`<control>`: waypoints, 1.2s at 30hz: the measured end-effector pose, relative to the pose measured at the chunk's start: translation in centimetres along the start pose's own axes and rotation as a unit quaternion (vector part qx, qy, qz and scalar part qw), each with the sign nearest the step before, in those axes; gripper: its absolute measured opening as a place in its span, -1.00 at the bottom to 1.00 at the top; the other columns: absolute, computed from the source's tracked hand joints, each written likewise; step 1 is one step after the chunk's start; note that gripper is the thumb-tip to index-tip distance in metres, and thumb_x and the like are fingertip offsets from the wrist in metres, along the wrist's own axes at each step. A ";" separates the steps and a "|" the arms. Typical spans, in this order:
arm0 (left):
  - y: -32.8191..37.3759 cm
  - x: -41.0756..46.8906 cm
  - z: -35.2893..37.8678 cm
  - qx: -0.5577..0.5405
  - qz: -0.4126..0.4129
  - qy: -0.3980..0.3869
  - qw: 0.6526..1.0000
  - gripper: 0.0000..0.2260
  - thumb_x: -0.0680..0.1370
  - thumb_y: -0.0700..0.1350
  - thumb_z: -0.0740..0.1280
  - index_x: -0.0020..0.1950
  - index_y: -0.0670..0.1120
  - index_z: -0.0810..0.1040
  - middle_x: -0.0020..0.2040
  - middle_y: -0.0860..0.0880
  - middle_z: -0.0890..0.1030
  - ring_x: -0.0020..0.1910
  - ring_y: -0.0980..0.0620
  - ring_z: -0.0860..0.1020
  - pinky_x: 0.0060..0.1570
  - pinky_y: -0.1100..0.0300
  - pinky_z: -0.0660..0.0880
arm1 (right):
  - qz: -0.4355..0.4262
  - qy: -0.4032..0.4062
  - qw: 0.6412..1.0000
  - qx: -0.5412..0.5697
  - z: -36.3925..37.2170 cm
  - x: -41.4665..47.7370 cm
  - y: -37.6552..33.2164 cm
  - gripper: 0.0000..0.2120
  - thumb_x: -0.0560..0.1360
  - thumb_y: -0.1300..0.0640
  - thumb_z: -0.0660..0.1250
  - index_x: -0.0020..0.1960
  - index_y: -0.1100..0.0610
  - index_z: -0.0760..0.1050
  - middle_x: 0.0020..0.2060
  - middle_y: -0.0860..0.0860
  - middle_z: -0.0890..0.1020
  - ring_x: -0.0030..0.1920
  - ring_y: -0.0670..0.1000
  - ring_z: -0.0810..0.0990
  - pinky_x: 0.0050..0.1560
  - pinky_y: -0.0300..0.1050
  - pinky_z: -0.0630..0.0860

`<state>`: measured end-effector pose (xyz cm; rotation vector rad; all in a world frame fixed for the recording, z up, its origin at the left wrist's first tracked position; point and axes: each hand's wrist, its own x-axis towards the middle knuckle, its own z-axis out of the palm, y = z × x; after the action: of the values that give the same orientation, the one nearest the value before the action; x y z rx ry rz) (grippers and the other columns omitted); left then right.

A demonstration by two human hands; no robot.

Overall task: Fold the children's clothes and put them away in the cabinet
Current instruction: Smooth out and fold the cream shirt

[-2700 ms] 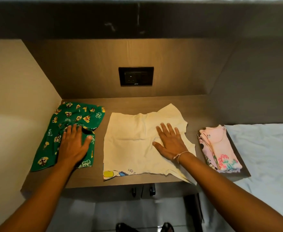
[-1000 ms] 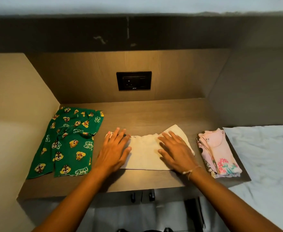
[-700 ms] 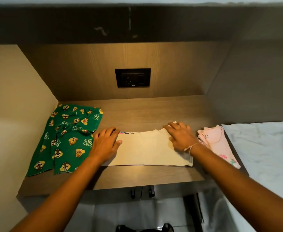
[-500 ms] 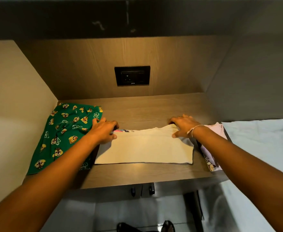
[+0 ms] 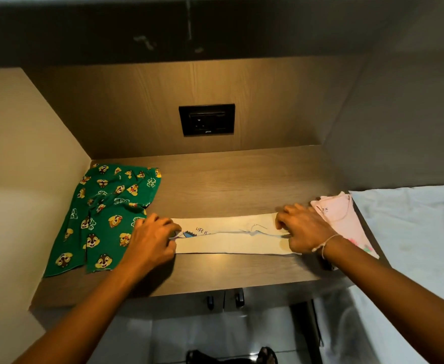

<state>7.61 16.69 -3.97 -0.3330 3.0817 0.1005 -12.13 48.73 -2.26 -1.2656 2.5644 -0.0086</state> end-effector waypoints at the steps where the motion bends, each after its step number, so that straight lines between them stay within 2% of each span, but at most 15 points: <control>1: 0.5 -0.6 0.1 0.003 -0.010 0.007 1.000 -0.68 0.47 -0.03 0.32 0.22 0.03 0.58 0.15 0.01 0.61 0.13 -0.04 0.48 0.10 -0.05 0.38 | 0.003 -0.014 1.000 0.003 -0.1 -0.3 -0.1 -0.66 0.33 0.00 0.35 0.10 -0.06 0.45 0.18 -0.04 0.49 0.13 0.00 0.40 0.08 -0.12 0.37; 4: 4.0 -2.1 -0.1 -0.017 -0.019 0.047 0.999 -0.54 0.45 0.05 0.13 0.28 -0.04 0.55 0.17 -0.04 0.63 0.09 -0.06 0.54 -0.01 -0.04 0.46 | 0.000 0.038 0.999 0.025 -0.6 -1.0 -0.1 -0.52 0.38 -0.08 0.24 0.28 -0.02 0.44 0.28 -0.02 0.48 0.23 0.02 0.40 0.19 -0.05 0.36; 6: 7.1 -2.5 -0.1 -0.034 -0.025 -0.002 0.999 -0.42 0.45 0.10 0.02 0.40 -0.05 0.43 0.31 -0.04 0.54 0.20 -0.05 0.50 0.08 -0.04 0.42 | -0.013 0.030 0.999 0.012 0.0 -1.2 -0.1 -0.47 0.42 -0.10 0.15 0.36 -0.02 0.41 0.37 0.01 0.44 0.32 0.04 0.38 0.27 0.00 0.37; 8: 8.6 -1.9 0.3 -0.040 -0.045 -0.069 0.996 -0.40 0.49 0.11 -0.02 0.49 -0.07 0.28 0.49 -0.05 0.34 0.38 -0.06 0.36 0.24 -0.06 0.35 | -0.014 0.021 1.000 0.000 1.2 -1.6 -0.2 -0.42 0.42 -0.13 0.06 0.39 -0.02 0.39 0.42 0.05 0.40 0.35 0.09 0.37 0.30 0.07 0.38; 11: 7.9 1.3 0.7 -0.059 -0.034 -0.120 0.990 -0.40 0.54 0.11 -0.03 0.55 -0.11 0.12 0.59 -0.08 0.07 0.54 -0.09 0.09 0.43 -0.14 0.18 | 0.000 0.049 0.999 -0.002 2.6 -3.3 -0.9 -0.43 0.44 -0.16 0.02 0.38 -0.02 0.42 0.34 0.07 0.47 0.26 0.10 0.44 0.21 0.09 0.41; 14: 6.2 6.0 0.1 -0.016 0.012 -0.155 0.988 -0.47 0.62 0.07 0.01 0.57 -0.04 0.05 0.60 -0.10 -0.03 0.56 -0.13 -0.07 0.49 -0.19 -0.02 | 0.015 0.085 0.996 0.014 3.9 -5.8 -2.6 -0.51 0.47 -0.15 0.08 0.33 -0.04 0.46 0.24 0.03 0.52 0.15 0.03 0.46 0.06 0.03 0.42; 17: 5.6 10.4 -0.9 0.026 0.046 -0.175 0.983 -0.52 0.63 0.10 -0.02 0.56 0.07 0.06 0.60 -0.10 -0.03 0.56 -0.17 -0.09 0.48 -0.24 -0.05 | 0.028 0.121 0.991 0.045 5.1 -7.5 -5.1 -0.56 0.43 -0.09 0.16 0.28 -0.06 0.48 0.18 -0.02 0.53 0.08 -0.03 0.43 -0.06 -0.08 0.34; 20: 5.7 13.3 -1.6 0.052 0.055 -0.183 0.980 -0.54 0.63 0.11 0.00 0.54 0.12 0.13 0.59 -0.08 0.02 0.55 -0.17 -0.06 0.47 -0.25 -0.03 | 0.039 0.138 0.984 0.108 5.8 -7.7 -8.3 -0.58 0.42 -0.06 0.20 0.28 -0.09 0.45 0.22 -0.07 0.49 0.14 -0.05 0.38 -0.01 -0.06 0.35; 24: 5.8 14.5 -1.2 0.044 0.043 -0.184 0.981 -0.52 0.61 0.12 0.06 0.54 0.15 0.14 0.59 -0.07 0.02 0.55 -0.16 -0.08 0.47 -0.27 -0.05 | 0.041 0.141 0.980 0.135 6.7 -7.0 -10.9 -0.54 0.43 -0.06 0.19 0.33 -0.08 0.42 0.27 -0.08 0.45 0.21 -0.04 0.37 0.03 -0.07 0.33; 28: 6.0 9.4 -0.2 -0.058 0.069 -0.106 0.990 -0.42 0.56 0.13 0.15 0.56 0.05 0.10 0.60 -0.05 0.00 0.56 -0.07 -0.09 0.49 -0.15 -0.11 | 0.009 0.159 0.972 0.171 6.4 -6.6 -9.1 -0.50 0.44 -0.07 0.22 0.38 -0.09 0.38 0.29 -0.11 0.44 0.31 -0.05 0.32 0.17 -0.02 0.34; 29: 6.3 7.2 0.0 -0.096 0.090 -0.084 0.988 -0.40 0.55 0.15 0.16 0.56 0.06 0.10 0.59 -0.03 0.01 0.56 -0.04 -0.08 0.49 -0.10 -0.12 | -0.009 0.161 0.972 0.173 6.3 -6.5 -8.4 -0.48 0.46 -0.10 0.23 0.41 -0.09 0.34 0.34 -0.11 0.41 0.38 -0.05 0.27 0.27 -0.01 0.31; 31: 7.1 2.9 0.7 -0.140 0.132 -0.057 0.980 -0.35 0.51 0.23 0.15 0.56 0.06 0.10 0.58 0.01 0.04 0.56 0.01 -0.06 0.48 0.00 -0.16 | -0.061 0.135 0.978 0.146 6.6 -6.0 -7.3 -0.37 0.47 -0.21 0.25 0.48 -0.07 0.24 0.47 -0.10 0.29 0.50 -0.01 0.12 0.44 0.03 0.11; 33: 8.0 -0.7 1.9 -0.130 0.155 -0.055 0.978 -0.29 0.49 0.32 0.17 0.56 0.05 0.13 0.57 0.05 0.07 0.55 0.05 -0.04 0.48 0.04 -0.17 | -0.107 0.093 0.985 0.099 7.4 -5.3 -6.7 -0.27 0.44 -0.25 0.27 0.52 -0.06 0.16 0.53 -0.07 0.19 0.54 0.04 0.04 0.49 0.05 -0.07; 34: 8.4 -2.1 2.7 -0.114 0.162 -0.057 0.979 -0.26 0.48 0.36 0.18 0.56 0.04 0.13 0.57 0.05 0.08 0.56 0.04 -0.04 0.49 0.04 -0.16 | -0.121 0.086 0.986 0.080 7.8 -5.1 -6.5 -0.26 0.42 -0.22 0.30 0.52 -0.06 0.16 0.53 -0.05 0.19 0.54 0.07 0.05 0.49 0.07 -0.08; 36: 8.9 -3.9 4.3 -0.088 0.161 -0.042 0.982 -0.25 0.45 0.34 0.25 0.54 0.04 0.17 0.57 0.03 0.11 0.56 0.00 0.01 0.51 0.00 -0.08 | -0.133 0.095 0.984 0.066 8.3 -5.0 -6.2 -0.29 0.40 -0.14 0.36 0.48 -0.05 0.23 0.49 -0.02 0.28 0.50 0.10 0.16 0.49 0.09 0.03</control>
<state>9.62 26.47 -7.49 0.1666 3.0194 0.3864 -2.35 49.76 -8.22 -1.6129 2.4756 -0.3634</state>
